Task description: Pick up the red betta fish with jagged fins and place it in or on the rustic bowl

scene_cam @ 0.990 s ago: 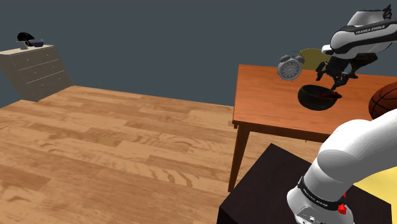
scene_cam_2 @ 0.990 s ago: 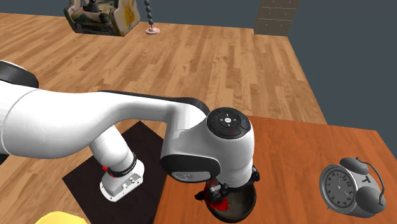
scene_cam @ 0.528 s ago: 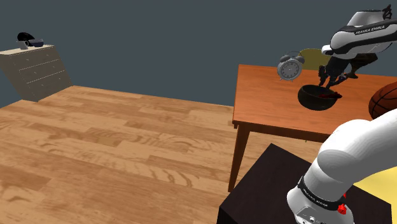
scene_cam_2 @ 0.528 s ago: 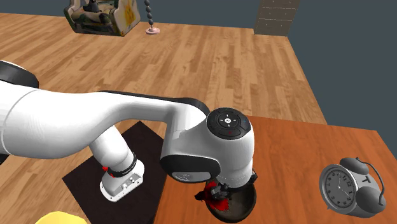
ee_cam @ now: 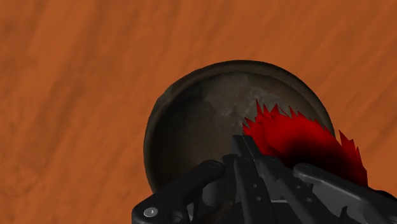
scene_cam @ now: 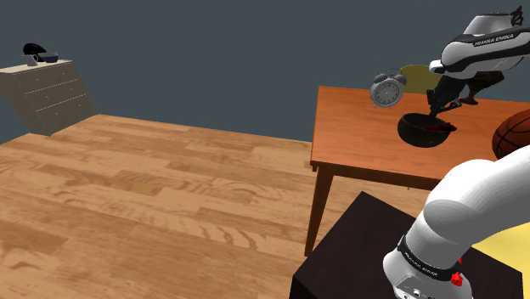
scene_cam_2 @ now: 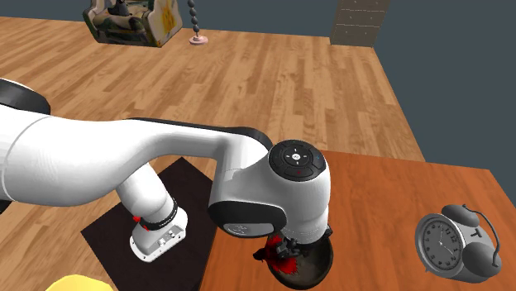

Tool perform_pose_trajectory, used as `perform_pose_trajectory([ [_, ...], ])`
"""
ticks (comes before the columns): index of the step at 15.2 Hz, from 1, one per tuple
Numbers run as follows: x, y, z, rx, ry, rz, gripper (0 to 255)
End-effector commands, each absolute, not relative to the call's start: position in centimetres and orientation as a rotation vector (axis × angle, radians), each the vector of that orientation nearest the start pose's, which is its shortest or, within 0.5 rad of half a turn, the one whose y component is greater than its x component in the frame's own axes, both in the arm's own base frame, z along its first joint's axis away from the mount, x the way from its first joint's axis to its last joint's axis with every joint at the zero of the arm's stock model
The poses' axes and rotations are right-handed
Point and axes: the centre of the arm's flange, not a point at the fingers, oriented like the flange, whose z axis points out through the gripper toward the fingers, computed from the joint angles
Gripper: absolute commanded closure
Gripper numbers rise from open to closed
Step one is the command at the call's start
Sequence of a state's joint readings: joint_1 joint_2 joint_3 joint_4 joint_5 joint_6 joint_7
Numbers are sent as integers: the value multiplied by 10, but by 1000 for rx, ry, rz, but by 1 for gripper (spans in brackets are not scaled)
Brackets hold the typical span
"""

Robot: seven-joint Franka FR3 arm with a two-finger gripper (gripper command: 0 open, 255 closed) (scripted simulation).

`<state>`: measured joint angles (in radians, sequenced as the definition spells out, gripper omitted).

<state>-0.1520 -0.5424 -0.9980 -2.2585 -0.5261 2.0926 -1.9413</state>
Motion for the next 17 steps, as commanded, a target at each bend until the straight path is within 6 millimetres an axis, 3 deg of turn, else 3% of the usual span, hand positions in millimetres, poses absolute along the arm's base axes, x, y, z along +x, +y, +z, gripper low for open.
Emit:
perform_pose_trajectory([
  [1,137,-464,482,-2883,-1674,28,0],
  [5,59,-441,486,-2928,-1734,-344,0],
  [9,-19,-422,472,-2930,-1771,-735,0],
  [17,-1,-425,437,-2930,-1772,-749,0],
])
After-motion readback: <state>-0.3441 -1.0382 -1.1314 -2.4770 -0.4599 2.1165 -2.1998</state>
